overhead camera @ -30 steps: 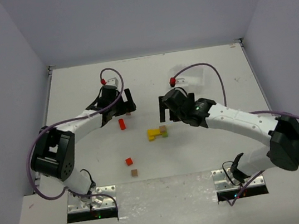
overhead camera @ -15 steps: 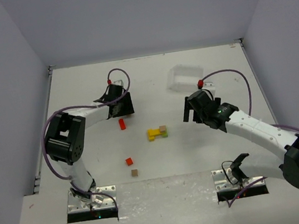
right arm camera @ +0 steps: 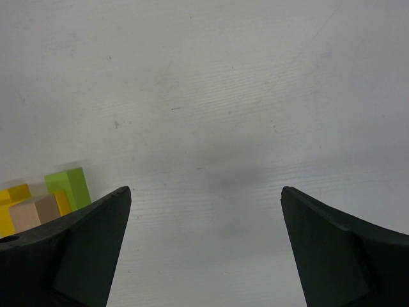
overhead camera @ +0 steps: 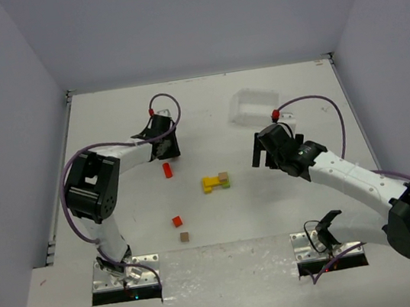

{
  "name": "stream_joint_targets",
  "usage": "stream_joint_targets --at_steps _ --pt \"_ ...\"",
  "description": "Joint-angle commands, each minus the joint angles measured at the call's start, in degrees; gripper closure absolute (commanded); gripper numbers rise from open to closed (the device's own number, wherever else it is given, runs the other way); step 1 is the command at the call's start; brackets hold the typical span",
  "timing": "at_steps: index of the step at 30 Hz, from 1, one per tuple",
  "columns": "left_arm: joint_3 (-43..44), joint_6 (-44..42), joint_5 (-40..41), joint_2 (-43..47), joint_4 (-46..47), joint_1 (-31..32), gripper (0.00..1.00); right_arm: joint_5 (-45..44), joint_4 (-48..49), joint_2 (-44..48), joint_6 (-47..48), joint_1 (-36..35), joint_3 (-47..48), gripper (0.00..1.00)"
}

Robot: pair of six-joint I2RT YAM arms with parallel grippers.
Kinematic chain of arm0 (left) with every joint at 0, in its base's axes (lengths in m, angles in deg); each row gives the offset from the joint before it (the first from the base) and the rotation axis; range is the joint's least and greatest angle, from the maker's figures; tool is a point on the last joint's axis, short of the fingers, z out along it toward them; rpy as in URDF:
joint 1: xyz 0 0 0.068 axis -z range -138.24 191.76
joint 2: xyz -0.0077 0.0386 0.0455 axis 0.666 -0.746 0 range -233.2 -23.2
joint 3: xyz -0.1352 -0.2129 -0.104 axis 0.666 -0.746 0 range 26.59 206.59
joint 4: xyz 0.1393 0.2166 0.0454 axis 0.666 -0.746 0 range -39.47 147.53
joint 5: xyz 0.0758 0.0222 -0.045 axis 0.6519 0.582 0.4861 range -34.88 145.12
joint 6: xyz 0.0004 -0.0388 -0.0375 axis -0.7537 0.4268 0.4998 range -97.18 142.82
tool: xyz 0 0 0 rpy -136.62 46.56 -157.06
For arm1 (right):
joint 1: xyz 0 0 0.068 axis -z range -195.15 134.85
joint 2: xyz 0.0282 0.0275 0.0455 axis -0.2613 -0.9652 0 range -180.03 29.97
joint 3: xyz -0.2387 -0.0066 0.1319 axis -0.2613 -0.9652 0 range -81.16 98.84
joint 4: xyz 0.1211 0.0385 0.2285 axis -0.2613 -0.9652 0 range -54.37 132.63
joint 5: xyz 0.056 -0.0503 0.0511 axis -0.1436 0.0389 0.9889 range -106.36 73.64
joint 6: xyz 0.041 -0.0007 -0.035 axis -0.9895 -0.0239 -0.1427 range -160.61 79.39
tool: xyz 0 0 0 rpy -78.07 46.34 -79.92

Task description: Build the wood block tower

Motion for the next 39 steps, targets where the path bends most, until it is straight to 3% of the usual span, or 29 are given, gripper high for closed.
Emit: stream_joint_targets --at_steps 1,12,23,39 --pt "1.3 0.4 1.5 2.1 0.2 1.4 0.97 -0.8 1.3 -0.1 0.0 0.4 -0.1 0.01" --pt "-2.6 4.2 4.7 11.0 -0.9 7.2 1.00 0.1 1.9 -0.2 -0.5 0.3 -1.1 0.01" --pt "-9.0 16.8 6.3 20.6 -3.5 16.2 0.99 0.9 2.1 0.7 -0.6 0.3 -1.6 0.01" --pt "-10.0 22.2 6.1 22.6 -4.3 23.6 0.99 1.3 2.0 0.3 -0.5 0.3 -1.6 0.01"
